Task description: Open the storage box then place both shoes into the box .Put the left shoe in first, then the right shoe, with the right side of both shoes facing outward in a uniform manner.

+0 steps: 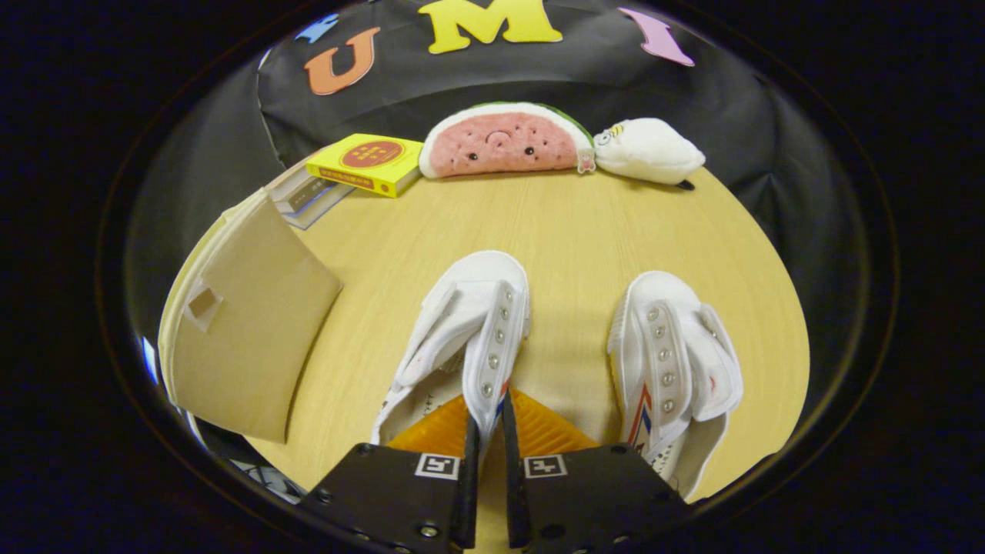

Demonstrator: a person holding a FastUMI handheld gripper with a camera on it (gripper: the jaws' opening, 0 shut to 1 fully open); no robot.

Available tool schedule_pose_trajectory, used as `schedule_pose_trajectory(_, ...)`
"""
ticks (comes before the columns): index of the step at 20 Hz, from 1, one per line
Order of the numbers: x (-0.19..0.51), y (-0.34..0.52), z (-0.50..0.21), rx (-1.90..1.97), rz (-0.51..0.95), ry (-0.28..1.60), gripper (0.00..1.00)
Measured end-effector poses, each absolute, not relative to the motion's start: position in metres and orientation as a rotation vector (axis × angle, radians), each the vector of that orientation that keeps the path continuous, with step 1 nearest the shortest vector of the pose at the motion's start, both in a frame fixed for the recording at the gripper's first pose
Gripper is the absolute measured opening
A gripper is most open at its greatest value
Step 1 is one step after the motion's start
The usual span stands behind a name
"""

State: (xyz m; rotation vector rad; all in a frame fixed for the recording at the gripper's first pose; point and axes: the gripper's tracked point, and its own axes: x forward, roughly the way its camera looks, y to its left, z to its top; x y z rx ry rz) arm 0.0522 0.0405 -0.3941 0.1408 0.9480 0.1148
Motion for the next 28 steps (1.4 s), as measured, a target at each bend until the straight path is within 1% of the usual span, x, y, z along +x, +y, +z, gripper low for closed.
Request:
schedule_pose_trajectory(2, 0.051, 0.042, -0.392, 0.207, 0.106, 0.982, 0.00)
schedule_pose_trajectory(6, 0.048, 0.046, -0.380, 0.316, 0.079, 1.000, 0.00)
schedule_pose_trajectory(11, 0.028, 0.060, -0.368, 0.459, 0.059, 1.053, 0.00)
schedule_pose_trajectory(15, 0.012, 0.072, -0.344, 0.528, 0.028, 1.043, 0.00)
schedule_pose_trajectory(22, -0.007, 0.111, -0.258, 0.638, -0.017, 0.943, 0.00)
schedule_pose_trajectory(28, -0.011, 0.166, -0.173, 0.696, -0.006, 0.838, 0.00)
